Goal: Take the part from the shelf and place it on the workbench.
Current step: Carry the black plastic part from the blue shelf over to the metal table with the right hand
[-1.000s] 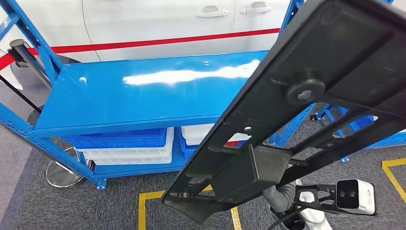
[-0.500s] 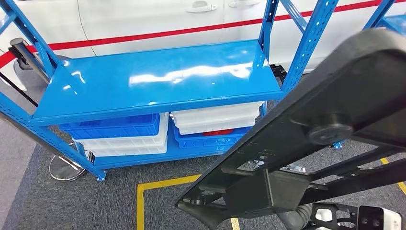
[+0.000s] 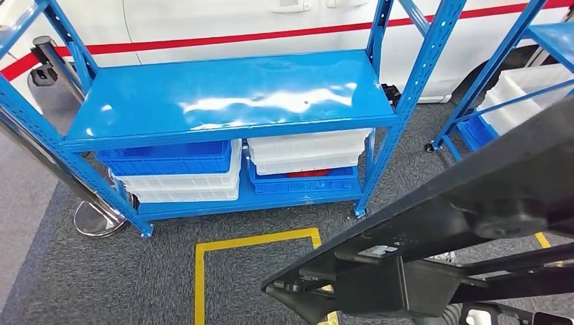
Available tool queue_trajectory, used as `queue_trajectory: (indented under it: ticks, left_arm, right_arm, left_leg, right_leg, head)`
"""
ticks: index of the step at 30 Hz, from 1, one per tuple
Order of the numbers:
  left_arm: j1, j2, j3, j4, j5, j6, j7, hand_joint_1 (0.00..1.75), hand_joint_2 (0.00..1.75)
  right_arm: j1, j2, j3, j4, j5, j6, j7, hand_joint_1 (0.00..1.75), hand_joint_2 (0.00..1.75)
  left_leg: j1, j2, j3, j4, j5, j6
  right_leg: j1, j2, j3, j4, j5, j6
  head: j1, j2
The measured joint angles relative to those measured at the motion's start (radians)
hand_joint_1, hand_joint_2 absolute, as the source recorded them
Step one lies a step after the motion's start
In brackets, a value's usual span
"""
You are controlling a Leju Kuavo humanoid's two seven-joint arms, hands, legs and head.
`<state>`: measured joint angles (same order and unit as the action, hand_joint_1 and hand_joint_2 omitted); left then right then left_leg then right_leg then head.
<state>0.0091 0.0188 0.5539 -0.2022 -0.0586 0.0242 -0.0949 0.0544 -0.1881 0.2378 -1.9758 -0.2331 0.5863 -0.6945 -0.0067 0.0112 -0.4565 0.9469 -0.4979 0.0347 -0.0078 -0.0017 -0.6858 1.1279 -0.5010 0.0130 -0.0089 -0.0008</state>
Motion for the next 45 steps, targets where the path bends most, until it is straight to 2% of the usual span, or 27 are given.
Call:
queue_trajectory:
  ticks: [1, 2, 4, 6, 8, 9, 12, 13, 15, 17, 18, 19, 20, 22, 24, 25, 27, 29, 32, 34, 35, 36, 38, 40, 42, 43, 45]
  left_arm:
    - [0.002, 0.000, 0.000, 0.000, -0.003, -0.002, 0.000, 0.00, 0.00]
    - [0.003, 0.000, 0.000, 0.000, -0.006, -0.004, 0.000, 0.00, 0.00]
    - [0.004, -0.002, 0.000, 0.000, -0.012, -0.008, -0.001, 0.00, 0.00]
    - [0.003, -0.003, 0.000, 0.000, -0.019, -0.011, -0.002, 0.00, 0.00]
    - [0.001, -0.004, 0.000, 0.000, -0.024, -0.012, -0.002, 0.00, 0.00]
    - [0.000, -0.004, 0.000, 0.000, -0.027, -0.012, -0.002, 0.00, 0.00]
    - [-0.001, -0.005, 0.000, 0.000, -0.031, -0.012, -0.001, 0.00, 0.00]
    - [-0.001, -0.005, 0.000, 0.000, -0.033, -0.011, -0.001, 0.00, 0.00]
    - [-0.001, -0.006, 0.000, 0.000, -0.036, -0.010, -0.001, 0.00, 0.00]
    - [-0.001, -0.006, 0.001, 0.000, -0.039, -0.009, -0.002, 0.00, 0.00]
    - [-0.001, -0.006, 0.001, 0.000, -0.041, -0.009, -0.002, 0.00, 0.00]
    - [-0.001, -0.006, 0.001, 0.000, -0.043, -0.009, -0.003, 0.00, 0.00]
    - [-0.001, -0.006, 0.002, 0.000, -0.045, -0.009, -0.003, 0.00, 0.00]
    - [-0.003, -0.005, 0.006, 0.000, -0.047, -0.009, -0.002, 0.00, 0.00]
    - [-0.005, -0.004, 0.010, 0.000, -0.048, -0.009, 0.001, 0.00, 0.00]
    - [-0.006, -0.003, 0.012, 0.000, -0.049, -0.008, 0.003, 0.00, 0.00]
    - [-0.009, -0.003, 0.014, 0.000, -0.050, -0.007, 0.005, 0.00, 0.00]
    - [-0.013, -0.003, 0.017, 0.000, -0.053, 0.002, 0.006, 0.00, 0.00]
    - [-0.013, -0.003, 0.021, 0.000, -0.062, 0.034, 0.010, 0.00, 0.00]
    - [-0.014, -0.003, 0.024, 0.000, -0.067, 0.063, 0.013, 0.00, 0.00]
    - [-0.014, -0.003, 0.026, 0.000, -0.068, 0.079, 0.013, 0.00, 0.00]
    - [-0.016, -0.003, 0.028, 0.000, -0.067, 0.093, 0.012, 0.00, 0.00]
    - [-0.018, -0.002, 0.036, 0.000, -0.063, 0.116, 0.006, 0.00, 0.00]
    - [-0.019, 0.000, 0.048, 0.000, -0.054, 0.136, 0.001, 0.00, 0.00]
    - [-0.019, 0.002, 0.061, 0.000, -0.045, 0.155, -0.003, 0.00, 0.00]
    - [-0.020, 0.003, 0.068, -0.001, -0.039, 0.161, -0.006, 0.00, 0.00]
    - [-0.020, 0.004, 0.082, -0.001, -0.027, 0.167, -0.015, 0.00, 0.00]
  right_arm:
    - [0.007, 0.000, -0.007, -0.004, 0.005, 0.005, 0.000, 1.73, 1.75]
    - [0.015, 0.002, -0.015, -0.007, 0.011, 0.013, 0.000, 1.73, 1.75]
    - [0.027, 0.007, -0.031, -0.013, 0.026, 0.029, 0.000, 1.73, 1.75]
    - [0.031, 0.015, -0.045, -0.022, 0.039, 0.037, 0.000, 1.73, 1.75]
    - [0.034, 0.024, -0.055, -0.034, 0.047, 0.040, 0.000, 1.73, 1.75]
    - [0.035, 0.028, -0.060, -0.039, 0.049, 0.041, 0.000, 1.73, 1.75]
    - [0.043, 0.039, -0.068, -0.052, 0.060, 0.045, 0.000, 1.73, 1.75]
    - [0.046, 0.043, -0.070, -0.056, 0.065, 0.048, 0.000, 1.73, 1.75]
    - [0.050, 0.049, -0.071, -0.061, 0.077, 0.052, 0.000, 1.73, 1.75]
    - [0.052, 0.052, -0.073, -0.063, 0.092, 0.053, 0.000, 1.73, 1.75]
    - [0.052, 0.053, -0.073, -0.064, 0.099, 0.051, 0.000, 1.73, 1.75]
    - [0.052, 0.054, -0.073, -0.064, 0.104, 0.050, 0.000, 1.73, 1.75]
    - [0.050, 0.054, -0.073, -0.066, 0.110, 0.046, 0.000, 1.73, 1.75]
    - [0.041, 0.054, -0.073, -0.070, 0.119, 0.039, 0.000, 1.73, 1.75]
    - [0.030, 0.054, -0.073, -0.074, 0.125, 0.030, 0.000, 1.73, 1.75]
    - [0.026, 0.054, -0.073, -0.074, 0.126, 0.027, 0.000, 1.73, 1.75]
    - [0.021, 0.053, -0.072, -0.075, 0.127, 0.023, 0.000, 1.73, 1.75]
    - [0.012, 0.048, -0.071, -0.076, 0.128, 0.021, 0.000, 1.73, 1.75]
    - [0.002, 0.042, -0.071, -0.078, 0.128, 0.020, 0.000, 1.73, 1.75]
    - [0.001, 0.040, -0.072, -0.078, 0.129, 0.025, 0.000, 1.73, 1.75]
    - [0.000, 0.040, -0.072, -0.078, 0.129, 0.027, 0.000, 1.73, 1.75]
    - [-0.001, 0.039, -0.072, -0.078, 0.130, 0.029, 0.000, 1.73, 1.75]
    - [-0.008, 0.039, -0.071, -0.077, 0.132, 0.030, 0.000, 1.73, 1.75]
    - [-0.017, 0.039, -0.071, -0.074, 0.133, 0.034, 0.000, 1.73, 1.75]
    - [-0.021, 0.039, -0.070, -0.069, 0.133, 0.039, 0.000, 1.73, 1.75]
    - [-0.023, 0.039, -0.070, -0.067, 0.133, 0.041, 0.000, 1.73, 1.75]
    - [-0.032, 0.041, -0.067, -0.064, 0.137, 0.041, 0.000, 1.73, 1.75]
  left_leg:
    - [0.000, 0.001, -0.012, 0.001, 0.009, 0.001]
    - [0.001, 0.003, -0.025, 0.004, 0.018, 0.000]
    - [0.004, 0.003, -0.051, 0.015, 0.030, -0.005]
    - [0.008, 0.003, -0.073, 0.033, 0.036, -0.013]
    - [0.009, 0.002, -0.090, 0.052, 0.036, -0.023]
    - [0.008, 0.002, -0.095, 0.058, 0.038, -0.029]
    - [0.009, 0.000, -0.103, 0.066, 0.039, -0.047]
    - [0.010, -0.001, -0.111, 0.084, 0.023, -0.052]
    - [0.014, -0.002, -0.153, 0.182, -0.045, -0.061]
    - [0.015, -0.002, -0.204, 0.314, -0.108, -0.066]
    - [0.015, -0.003, -0.213, 0.346, -0.114, -0.066]
    - [0.015, -0.004, -0.204, 0.341, -0.100, -0.064]
    - [0.015, -0.007, -0.176, 0.295, -0.071, -0.060]
    - [0.015, -0.036, -0.092, 0.152, -0.015, -0.048]
    - [0.013, -0.065, -0.045, 0.063, 0.002, -0.040]
    - [0.011, -0.069, -0.040, 0.054, -0.001, -0.039]
    - [0.013, -0.051, -0.042, 0.043, 0.006, -0.035]
    - [0.018, -0.030, -0.041, 0.029, 0.016, -0.025]
    - [0.018, 0.001, -0.047, 0.024, 0.023, -0.018]
    - [0.017, 0.021, -0.050, 0.026, 0.022, -0.018]
    - [0.018, 0.030, -0.051, 0.029, 0.021, -0.019]
    - [0.018, 0.038, -0.051, 0.032, 0.019, -0.022]
    - [0.015, 0.052, -0.052, 0.045, 0.010, -0.032]
    - [0.008, 0.066, -0.056, 0.056, 0.002, -0.042]
    - [0.006, 0.082, -0.056, 0.058, -0.002, -0.049]
    - [0.008, 0.078, -0.057, 0.063, -0.009, -0.053]
    - [0.013, 0.043, -0.079, 0.119, -0.051, -0.062]
  right_leg:
    - [-0.003, 0.000, -0.015, 0.062, -0.044, 0.005]
    - [-0.006, 0.000, -0.027, 0.121, -0.066, 0.011]
    - [-0.013, 0.000, -0.012, 0.157, -0.041, 0.020]
    - [-0.019, -0.001, 0.071, 0.054, 0.003, 0.025]
    - [-0.016, 0.000, 0.150, -0.066, 0.002, 0.020]
    - [-0.014, 0.000, 0.165, -0.095, -0.008, 0.013]
    - [-0.012, 0.000, 0.161, -0.107, -0.004, -0.016]
    - [-0.013, 0.001, 0.158, -0.110, 0.001, -0.025]
    - [-0.012, 0.002, 0.148, -0.112, 0.011, -0.040]
    - [-0.009, 0.009, 0.136, -0.109, 0.018, -0.045]
    - [-0.007, 0.013, 0.131, -0.108, 0.021, -0.045]
    - [-0.006, 0.020, 0.127, -0.106, 0.023, -0.045]
    - [-0.005, 0.027, 0.125, -0.104, 0.024, -0.044]
    - [-0.003, 0.041, 0.123, -0.102, 0.028, -0.039]
    - [-0.004, 0.056, 0.119, -0.102, 0.035, -0.029]
    - [-0.005, 0.063, 0.116, -0.103, 0.039, -0.023]
    - [-0.007, 0.074, 0.111, -0.103, 0.044, -0.011]
    - [-0.005, 0.056, 0.091, -0.068, 0.018, -0.003]
    - [-0.006, 0.015, 0.006, 0.111, -0.079, 0.005]
    - [-0.009, 0.009, -0.024, 0.183, -0.094, 0.010]
    - [-0.011, 0.005, -0.011, 0.162, -0.072, 0.012]
    - [-0.013, -0.002, 0.020, 0.107, -0.038, 0.013]
    - [-0.012, -0.040, 0.089, -0.028, 0.014, 0.009]
    - [-0.006, -0.066, 0.112, -0.087, 0.022, -0.004]
    - [-0.004, -0.052, 0.107, -0.088, 0.022, -0.019]
    - [-0.004, -0.043, 0.105, -0.089, 0.024, -0.026]
    - [-0.006, -0.026, 0.103, -0.092, 0.029, -0.037]
  head:
    - [0.001, 0.000]
    - [0.001, 0.000]
    - [0.001, 0.000]
    - [0.001, 0.000]
    - [0.000, 0.000]
    - [0.000, 0.000]
    - [0.000, 0.000]
    - [-0.001, 0.000]
    - [-0.001, 0.000]
    - [-0.001, 0.000]
    - [-0.001, 0.000]
    - [-0.001, 0.000]
    - [-0.001, 0.000]
    - [-0.001, 0.000]
    - [-0.001, 0.000]
    - [-0.001, 0.000]
    - [-0.001, 0.000]
    - [0.001, 0.000]
    - [0.003, 0.000]
    - [0.003, 0.000]
    - [0.003, 0.000]
    - [0.003, 0.000]
    - [0.003, 0.000]
    - [0.002, 0.000]
    - [0.000, 0.000]
    - [0.000, 0.000]
    - [0.000, 0.000]
